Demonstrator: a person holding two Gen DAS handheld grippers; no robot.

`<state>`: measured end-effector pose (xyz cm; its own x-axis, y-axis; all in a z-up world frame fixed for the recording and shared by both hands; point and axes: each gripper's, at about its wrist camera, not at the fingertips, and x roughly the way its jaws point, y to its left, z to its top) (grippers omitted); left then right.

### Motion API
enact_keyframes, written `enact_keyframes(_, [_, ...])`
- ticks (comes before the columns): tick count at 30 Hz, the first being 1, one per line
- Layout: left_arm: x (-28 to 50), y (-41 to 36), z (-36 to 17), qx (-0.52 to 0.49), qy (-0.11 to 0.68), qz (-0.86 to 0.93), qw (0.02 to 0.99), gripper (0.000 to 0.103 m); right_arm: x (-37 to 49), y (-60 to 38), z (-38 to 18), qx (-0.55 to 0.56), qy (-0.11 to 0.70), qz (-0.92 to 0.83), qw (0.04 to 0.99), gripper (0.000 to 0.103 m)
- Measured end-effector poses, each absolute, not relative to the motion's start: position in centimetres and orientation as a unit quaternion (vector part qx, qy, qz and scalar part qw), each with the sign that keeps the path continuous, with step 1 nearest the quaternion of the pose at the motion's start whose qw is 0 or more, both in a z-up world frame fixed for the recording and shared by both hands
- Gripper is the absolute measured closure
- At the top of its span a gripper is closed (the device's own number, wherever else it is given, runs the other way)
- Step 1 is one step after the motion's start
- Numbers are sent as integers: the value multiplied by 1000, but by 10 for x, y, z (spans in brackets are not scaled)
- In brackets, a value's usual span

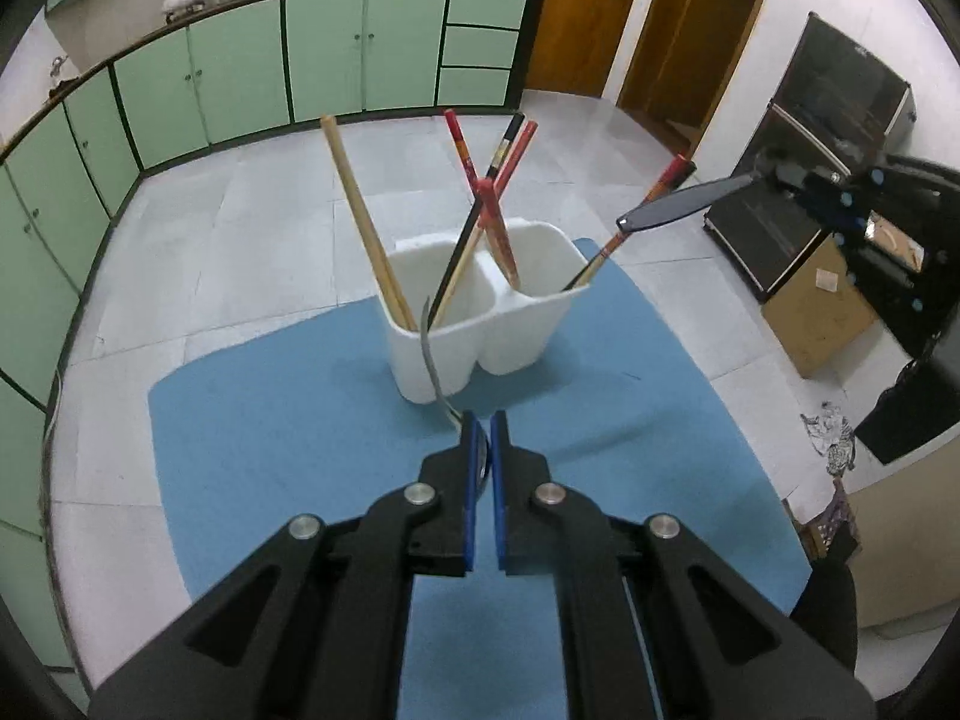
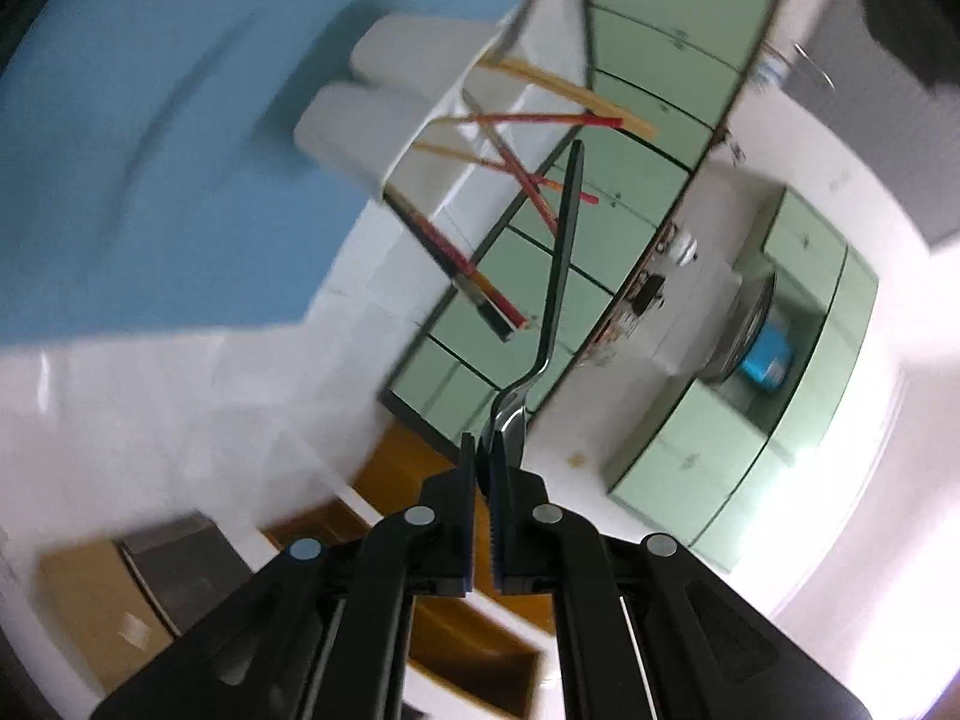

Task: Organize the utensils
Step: 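Lower both spoons into the holder and open both tools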

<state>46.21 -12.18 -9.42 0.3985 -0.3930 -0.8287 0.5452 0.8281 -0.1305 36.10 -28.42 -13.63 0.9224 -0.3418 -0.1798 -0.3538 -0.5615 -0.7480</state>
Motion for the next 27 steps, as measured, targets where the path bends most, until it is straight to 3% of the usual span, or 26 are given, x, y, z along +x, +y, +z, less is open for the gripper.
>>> enact_keyframes(13, [516, -137, -91, 81, 524, -282, 800, 99, 413, -321, -159, -979, 101, 67, 163, 99])
enact_keyframes(21, [537, -145, -106, 79, 545, -282, 786, 99, 440, -312, -197, -987, 91, 109, 76, 97])
enact_keyframes(24, [542, -142, -110, 69, 544, -286, 786, 97, 448, -309, -203, -986, 88, 117, 78, 88])
enact_keyframes(26, [543, -139, -110, 58, 542, -288, 788, 79, 453, -306, -204, -985, 81, 121, 89, 71])
enact_keyframes(27, [541, -136, -109, 52, 537, -287, 791, 75, 452, -305, -201, -984, 79, 123, 100, 67])
